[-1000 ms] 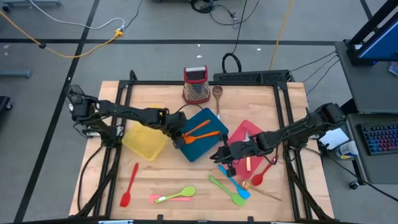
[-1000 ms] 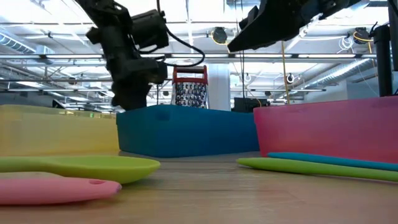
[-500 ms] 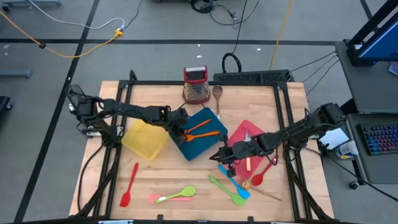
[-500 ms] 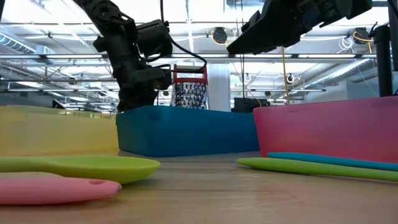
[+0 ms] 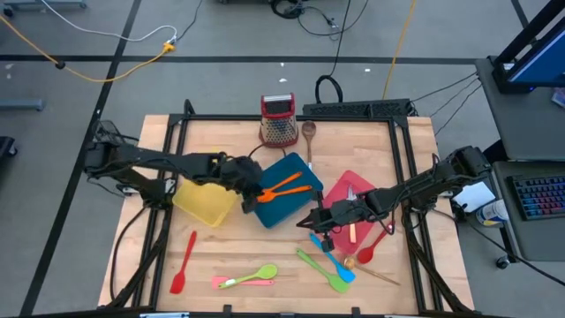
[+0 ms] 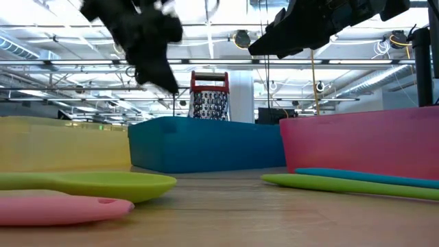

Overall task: Pick & Place Kitchen Items
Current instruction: Put the green spatula into the blue bin

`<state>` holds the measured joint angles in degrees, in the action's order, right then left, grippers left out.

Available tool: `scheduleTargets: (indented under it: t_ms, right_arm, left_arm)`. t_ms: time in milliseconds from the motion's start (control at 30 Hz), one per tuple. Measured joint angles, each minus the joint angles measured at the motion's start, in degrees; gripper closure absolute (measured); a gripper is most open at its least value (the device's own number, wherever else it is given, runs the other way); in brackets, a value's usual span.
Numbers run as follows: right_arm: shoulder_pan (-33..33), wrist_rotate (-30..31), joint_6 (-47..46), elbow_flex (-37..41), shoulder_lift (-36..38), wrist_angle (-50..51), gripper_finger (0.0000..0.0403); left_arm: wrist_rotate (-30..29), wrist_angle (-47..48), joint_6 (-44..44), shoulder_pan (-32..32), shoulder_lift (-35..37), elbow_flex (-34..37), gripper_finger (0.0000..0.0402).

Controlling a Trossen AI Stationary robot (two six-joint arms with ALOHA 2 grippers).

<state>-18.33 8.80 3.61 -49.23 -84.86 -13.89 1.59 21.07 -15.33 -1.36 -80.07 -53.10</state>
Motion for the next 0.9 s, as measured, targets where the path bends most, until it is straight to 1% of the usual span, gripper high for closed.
scheduleTargets:
  t_ms: [100, 200, 333, 400, 500, 633, 733, 833, 900]
  right_arm:
    - [-0.03, 0.03, -2.12, 0.00, 0.00, -0.04, 0.0403]
    - [-0.30, 0.09, -5.60, 0.00, 0.00, 0.43, 0.0403]
    - [-1.93, 1.03, -8.46, 0.00, 0.00, 0.60, 0.0403]
    - [-3.47, 4.48, -9.58, 0.00, 0.00, 0.92, 0.0403]
    - [-5.81, 10.50, -12.98, 0.00, 0.00, 3.18, 0.0403]
    - [-9.18, 14.93, -17.07, 0.02, -0.02, 5.97, 0.0403]
    - [-11.01, 15.00, -18.14, 0.02, -0.02, 6.55, 0.0403]
    - [-12.49, 15.21, -19.79, 0.02, -0.02, 7.96, 0.0403]
    - [-13.35, 15.00, -22.83, 0.02, -0.02, 9.68, 0.0403]
  left_arm:
    - [-2.43, -5.11, 8.33, 4.39, 1.70, -0.04, 0.0314]
    - [-3.31, -10.31, 15.38, 8.69, 2.03, 0.00, 0.0314]
    - [-3.42, -16.51, 18.25, 12.98, 0.03, -0.02, 0.0314]
    - [-3.71, -19.76, 18.18, 14.49, -1.56, -0.02, 0.0314]
    - [-4.23, -24.79, 18.20, 15.92, -4.81, -0.05, 0.0322]
    - [-3.01, -30.93, 18.24, 16.17, -11.12, -0.01, 0.0360]
    - [-2.73, -38.00, 19.92, 16.29, -16.48, -0.02, 0.0393]
    - [-2.07, -41.55, 20.89, 16.45, -21.63, -0.83, 0.0393]
    - [-0.61, -40.78, 20.72, 16.47, -24.65, -2.90, 0.0394]
